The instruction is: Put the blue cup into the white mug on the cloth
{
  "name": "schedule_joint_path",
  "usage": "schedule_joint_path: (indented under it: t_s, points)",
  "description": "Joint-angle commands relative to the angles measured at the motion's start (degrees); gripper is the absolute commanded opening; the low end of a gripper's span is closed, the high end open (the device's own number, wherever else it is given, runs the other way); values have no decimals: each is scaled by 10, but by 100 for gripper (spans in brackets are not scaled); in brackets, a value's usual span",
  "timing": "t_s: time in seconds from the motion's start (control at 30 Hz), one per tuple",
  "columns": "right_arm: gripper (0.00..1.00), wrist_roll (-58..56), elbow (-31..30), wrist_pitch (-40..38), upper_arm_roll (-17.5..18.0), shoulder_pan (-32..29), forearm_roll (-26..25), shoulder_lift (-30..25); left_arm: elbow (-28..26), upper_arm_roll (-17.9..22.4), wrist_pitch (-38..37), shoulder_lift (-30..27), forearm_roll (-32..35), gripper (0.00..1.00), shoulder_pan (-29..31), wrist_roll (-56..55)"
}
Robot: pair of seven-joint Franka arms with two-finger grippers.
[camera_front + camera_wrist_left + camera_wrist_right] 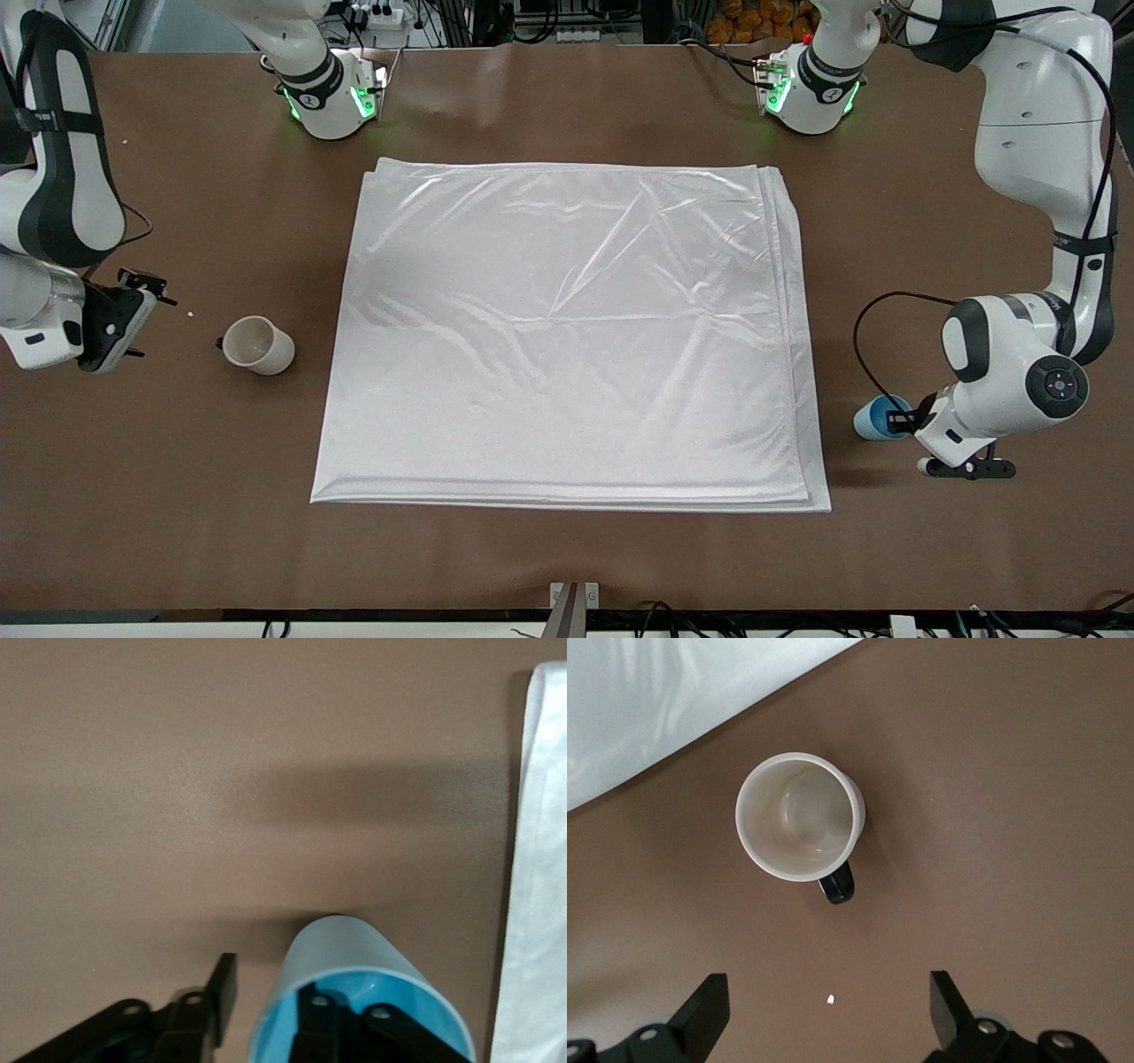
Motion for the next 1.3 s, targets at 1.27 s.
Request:
schedule_joint_path:
  t_s: [1.27]
  points:
    - [100,-177,-94,181,7,-7,2,97,14,-3,-35,-58,-8,0,2,-9]
